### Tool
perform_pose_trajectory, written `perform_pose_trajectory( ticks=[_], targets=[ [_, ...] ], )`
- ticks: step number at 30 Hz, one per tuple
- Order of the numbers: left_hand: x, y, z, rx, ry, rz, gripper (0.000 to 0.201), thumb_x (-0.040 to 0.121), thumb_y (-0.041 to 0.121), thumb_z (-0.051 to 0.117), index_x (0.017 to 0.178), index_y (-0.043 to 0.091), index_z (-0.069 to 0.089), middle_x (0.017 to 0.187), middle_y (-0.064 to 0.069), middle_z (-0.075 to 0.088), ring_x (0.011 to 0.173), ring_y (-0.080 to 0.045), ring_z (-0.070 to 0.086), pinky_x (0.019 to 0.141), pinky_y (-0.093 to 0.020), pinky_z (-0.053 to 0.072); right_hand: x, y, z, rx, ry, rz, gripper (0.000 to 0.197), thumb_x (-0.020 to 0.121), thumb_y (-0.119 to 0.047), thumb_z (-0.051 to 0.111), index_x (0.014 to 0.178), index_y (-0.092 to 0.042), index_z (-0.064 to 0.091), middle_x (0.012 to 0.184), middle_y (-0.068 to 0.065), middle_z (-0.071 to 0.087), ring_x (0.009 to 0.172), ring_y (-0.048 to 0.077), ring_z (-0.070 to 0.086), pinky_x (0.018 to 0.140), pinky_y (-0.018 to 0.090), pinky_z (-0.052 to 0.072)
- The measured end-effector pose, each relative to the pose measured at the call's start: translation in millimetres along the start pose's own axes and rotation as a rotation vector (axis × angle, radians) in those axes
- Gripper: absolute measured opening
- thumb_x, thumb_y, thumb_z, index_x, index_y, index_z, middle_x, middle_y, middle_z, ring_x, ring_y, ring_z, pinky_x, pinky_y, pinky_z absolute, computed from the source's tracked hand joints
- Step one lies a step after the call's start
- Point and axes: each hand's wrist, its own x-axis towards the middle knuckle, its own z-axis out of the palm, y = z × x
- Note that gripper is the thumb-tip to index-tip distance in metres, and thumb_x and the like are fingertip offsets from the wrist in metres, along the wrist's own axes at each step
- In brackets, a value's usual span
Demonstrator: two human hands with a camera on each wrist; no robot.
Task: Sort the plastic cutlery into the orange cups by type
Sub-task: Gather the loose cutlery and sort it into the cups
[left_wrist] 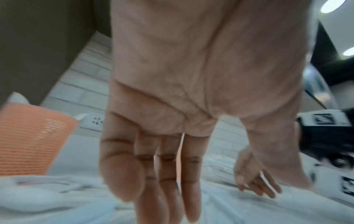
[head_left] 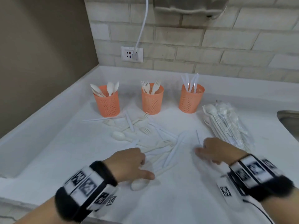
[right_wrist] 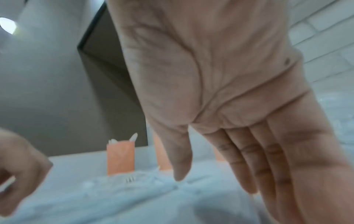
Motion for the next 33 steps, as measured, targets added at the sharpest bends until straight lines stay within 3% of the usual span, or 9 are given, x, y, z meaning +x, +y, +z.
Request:
perform_pose_trajectory(
  ticks=[3, 8, 12, 15, 19, 23, 26, 29, 33],
  targets=[
    [14.7, 19.4, 4.7, 0.097, -0.066, -0.017, 0.061, 0.075, 0.063, 0.059, 0.105, 0.01, 0.052, 0.108, -0.004, 0.056, 0.097, -0.022, 0.053, 0.075, -0.03, 0.038, 10.5, -11.4, 1.7, -0.019, -0.022, 0.035, 0.047, 0.094, -0.047, 0.042, 0.061, -0.013, 0.04, 0.056, 0.001, 0.045, 0.047, 0.01, 0.043, 0.046, 0.018, 0.034],
    [32.0, 31.5, 2.3, 0.117, -0.046, -0.032, 0.049, 0.079, 0.034, 0.068, 0.115, 0.008, 0.046, 0.115, -0.009, 0.055, 0.102, -0.027, 0.056, 0.072, -0.03, 0.041, 22.0, -47.7, 8.0, -0.002, -0.052, -0.005, 0.058, 0.083, -0.063, 0.05, 0.06, -0.01, 0.047, 0.055, 0.005, 0.052, 0.047, 0.015, 0.048, 0.057, 0.026, 0.044],
    [45.9, 25.3, -4.7, 0.051, -0.053, -0.03, 0.037, 0.081, 0.007, 0.062, 0.111, 0.004, 0.04, 0.102, -0.013, 0.051, 0.101, -0.032, 0.057, 0.053, -0.025, 0.035, 31.5, -58.5, 10.0, -0.035, -0.08, -0.051, 0.034, 0.086, -0.021, 0.058, 0.058, -0.01, 0.041, 0.057, 0.003, 0.044, 0.049, 0.013, 0.042, 0.045, 0.018, 0.035],
    [48.7, 19.5, -6.7, 0.003, -0.053, -0.085, 0.034, 0.078, 0.003, 0.062, 0.101, 0.008, 0.038, 0.078, -0.001, 0.038, 0.077, -0.024, 0.054, 0.047, -0.023, 0.032, 34.6, -57.3, 5.9, -0.054, -0.098, 0.001, 0.027, 0.078, 0.004, 0.051, 0.056, -0.007, 0.041, 0.057, 0.006, 0.044, 0.049, 0.017, 0.043, 0.046, 0.02, 0.035],
    [53.8, 18.6, -8.1, 0.087, -0.05, -0.119, 0.032, 0.081, 0.005, 0.058, 0.111, 0.004, 0.047, 0.076, 0.0, 0.037, 0.062, -0.013, 0.042, 0.048, -0.021, 0.032, 41.5, -49.9, 6.6, -0.082, -0.074, 0.05, 0.027, 0.072, 0.01, 0.062, 0.058, -0.004, 0.045, 0.06, 0.007, 0.046, 0.055, 0.02, 0.048, 0.05, 0.023, 0.041],
    [59.5, 17.9, 1.7, 0.086, -0.059, -0.114, 0.038, 0.084, 0.003, 0.054, 0.119, 0.002, 0.038, 0.109, -0.013, 0.051, 0.09, -0.026, 0.055, 0.064, -0.029, 0.04, 43.4, -45.4, 2.6, 0.054, -0.08, 0.071, 0.029, 0.083, 0.008, 0.05, 0.059, -0.006, 0.042, 0.063, 0.006, 0.046, 0.048, 0.015, 0.041, 0.043, 0.018, 0.035],
    [61.9, 16.3, 11.6, 0.132, 0.014, -0.093, 0.036, 0.087, 0.002, 0.048, 0.121, 0.004, 0.036, 0.117, -0.015, 0.049, 0.102, -0.03, 0.056, 0.069, -0.031, 0.038, 42.8, -41.4, -3.4, 0.291, -0.017, 0.066, 0.014, 0.094, -0.001, 0.033, 0.088, 0.0, 0.046, 0.064, 0.009, 0.042, 0.048, 0.017, 0.037, 0.042, 0.022, 0.029],
    [66.6, 13.2, 13.1, 0.171, 0.05, -0.047, 0.027, 0.091, -0.002, 0.039, 0.117, 0.002, 0.041, 0.115, -0.016, 0.053, 0.101, -0.029, 0.057, 0.07, -0.028, 0.034, 45.7, -36.7, -2.1, 0.529, 0.01, 0.035, 0.015, 0.096, -0.011, 0.031, 0.085, -0.01, 0.041, 0.068, 0.005, 0.034, 0.052, 0.014, 0.029, 0.045, 0.023, 0.024],
    [70.6, 5.2, 0.4, 0.061, 0.013, -0.032, 0.013, 0.094, 0.004, 0.038, 0.106, 0.004, 0.044, 0.085, -0.005, 0.044, 0.081, -0.022, 0.049, 0.072, -0.027, 0.033, 44.5, -35.9, -0.3, 0.726, 0.001, -0.049, 0.014, 0.097, -0.016, 0.035, 0.095, -0.006, 0.045, 0.067, 0.004, 0.035, 0.055, 0.015, 0.031, 0.048, 0.024, 0.028]
  ],
)
